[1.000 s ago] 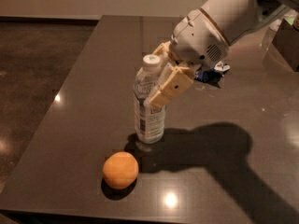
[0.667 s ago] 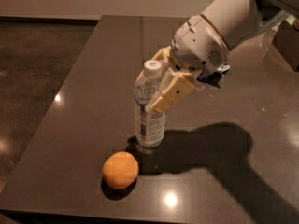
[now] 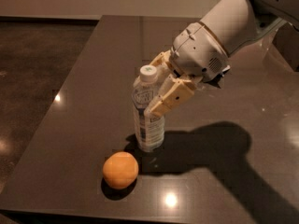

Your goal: Move blue plastic bottle near orange

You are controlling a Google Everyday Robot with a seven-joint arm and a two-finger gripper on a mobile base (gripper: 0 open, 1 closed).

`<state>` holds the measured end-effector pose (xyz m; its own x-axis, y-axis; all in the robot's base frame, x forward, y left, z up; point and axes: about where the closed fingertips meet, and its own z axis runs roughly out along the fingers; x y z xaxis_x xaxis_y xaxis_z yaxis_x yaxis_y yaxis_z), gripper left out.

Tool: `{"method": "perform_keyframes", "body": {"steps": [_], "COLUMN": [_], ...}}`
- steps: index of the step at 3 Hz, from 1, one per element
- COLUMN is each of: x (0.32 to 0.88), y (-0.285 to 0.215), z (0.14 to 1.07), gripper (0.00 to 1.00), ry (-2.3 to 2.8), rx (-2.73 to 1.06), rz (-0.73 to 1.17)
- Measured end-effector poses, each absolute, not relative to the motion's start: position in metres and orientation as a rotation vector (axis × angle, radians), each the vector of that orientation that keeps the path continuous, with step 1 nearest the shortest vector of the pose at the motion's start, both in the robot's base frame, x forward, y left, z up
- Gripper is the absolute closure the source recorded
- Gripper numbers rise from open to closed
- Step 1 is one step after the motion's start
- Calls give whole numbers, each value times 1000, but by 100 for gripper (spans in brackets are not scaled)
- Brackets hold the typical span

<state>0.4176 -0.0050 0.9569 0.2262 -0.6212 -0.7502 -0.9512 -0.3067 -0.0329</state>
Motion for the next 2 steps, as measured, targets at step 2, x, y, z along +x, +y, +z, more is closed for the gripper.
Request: {"method": "perform_keyframes", "body": {"steps": [2], "x": [418], "y": [-3], "z": [958], "gripper": [0], "ry": [1439], "rx": [-2009], "rz": [873]}}
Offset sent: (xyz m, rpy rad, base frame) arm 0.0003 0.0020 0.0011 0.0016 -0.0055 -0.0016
